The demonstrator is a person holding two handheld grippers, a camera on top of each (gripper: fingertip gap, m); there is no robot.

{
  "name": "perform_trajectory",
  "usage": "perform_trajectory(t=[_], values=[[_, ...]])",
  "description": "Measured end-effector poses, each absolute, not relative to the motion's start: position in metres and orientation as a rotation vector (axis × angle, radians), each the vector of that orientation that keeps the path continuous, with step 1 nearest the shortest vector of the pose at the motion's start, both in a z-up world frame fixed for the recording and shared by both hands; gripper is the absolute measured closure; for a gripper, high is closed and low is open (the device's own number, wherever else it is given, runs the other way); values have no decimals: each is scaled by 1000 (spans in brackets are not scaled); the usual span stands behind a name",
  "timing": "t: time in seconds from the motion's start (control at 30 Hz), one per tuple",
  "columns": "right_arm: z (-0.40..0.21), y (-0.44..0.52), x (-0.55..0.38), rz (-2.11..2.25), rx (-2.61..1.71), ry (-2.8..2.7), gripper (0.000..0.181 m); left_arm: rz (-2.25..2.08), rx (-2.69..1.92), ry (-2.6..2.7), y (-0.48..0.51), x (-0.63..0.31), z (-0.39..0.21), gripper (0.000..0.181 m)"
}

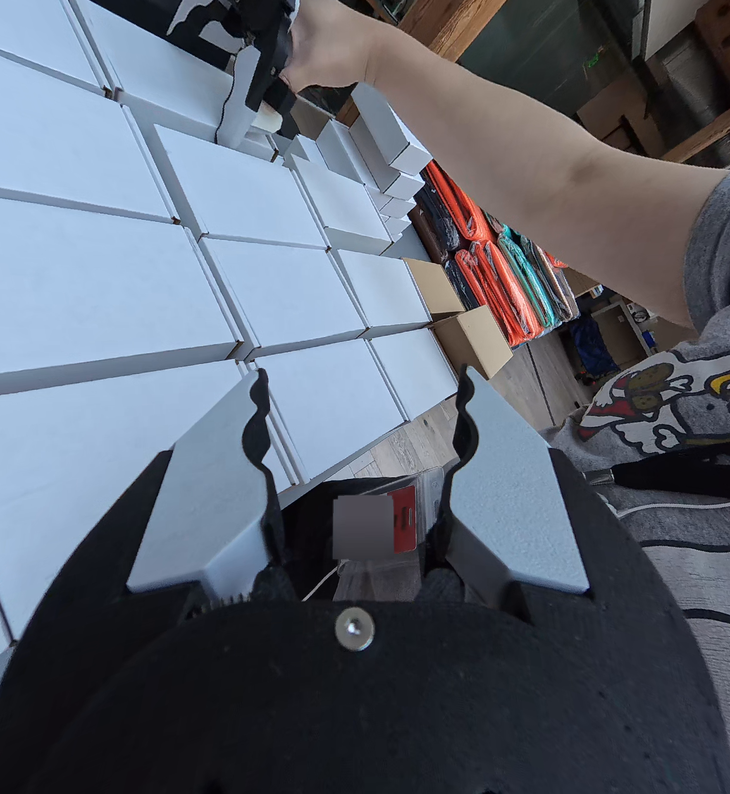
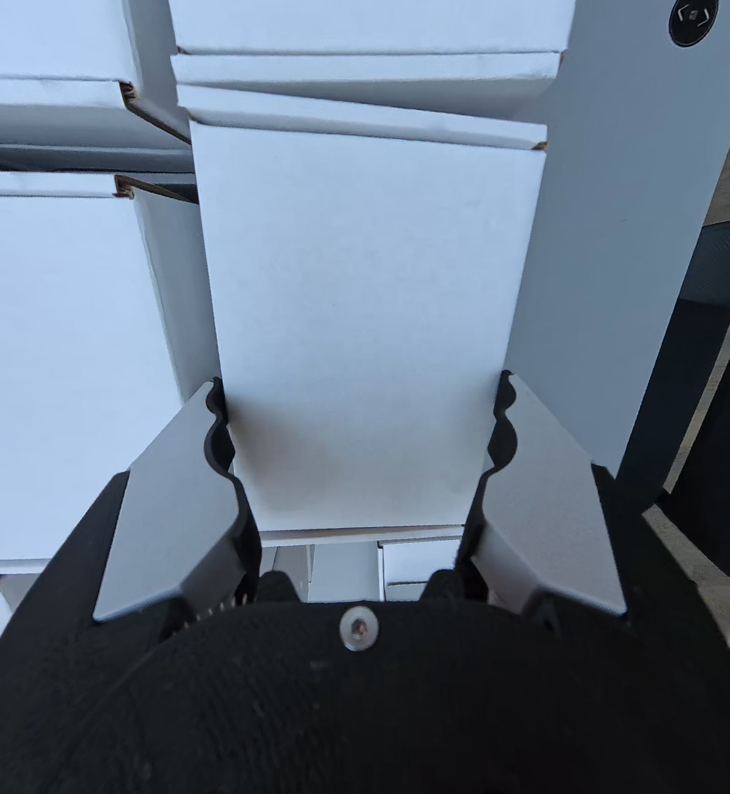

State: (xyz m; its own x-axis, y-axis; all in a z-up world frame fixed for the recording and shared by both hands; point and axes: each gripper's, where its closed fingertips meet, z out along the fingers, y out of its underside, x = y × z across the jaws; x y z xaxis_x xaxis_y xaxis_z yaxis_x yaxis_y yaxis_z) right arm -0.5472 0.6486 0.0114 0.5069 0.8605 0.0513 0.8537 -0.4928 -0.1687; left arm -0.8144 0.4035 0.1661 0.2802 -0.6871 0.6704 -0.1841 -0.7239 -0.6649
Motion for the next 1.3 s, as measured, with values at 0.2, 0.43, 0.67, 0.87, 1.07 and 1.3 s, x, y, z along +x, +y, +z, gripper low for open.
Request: perform_trajectory(t=[0.2,0.43,0.67,0.87,1.07,1.3], values=[[39,651,-534,-72,-2554,-1386,59,-1487,-2087,809,402,-803,165,95],[156,623,-467,-143,-2488,-930,59,-1545,-2016,905,400,-763,178,95],[279,535,-263,-122,-2491,-139,59,-1540,-1984,997,374,-704,188,95],[250,450,-86,-66,-2603,490,60,-1513,-1996,938,332,-643,191,94],[168,432,-35,130,-2662,720,60,-1507,-1963,917,300,-568,202,95],[110,443,-21,193,-2641,741,60,-1435,-1915,1050,288,-479,225,93]])
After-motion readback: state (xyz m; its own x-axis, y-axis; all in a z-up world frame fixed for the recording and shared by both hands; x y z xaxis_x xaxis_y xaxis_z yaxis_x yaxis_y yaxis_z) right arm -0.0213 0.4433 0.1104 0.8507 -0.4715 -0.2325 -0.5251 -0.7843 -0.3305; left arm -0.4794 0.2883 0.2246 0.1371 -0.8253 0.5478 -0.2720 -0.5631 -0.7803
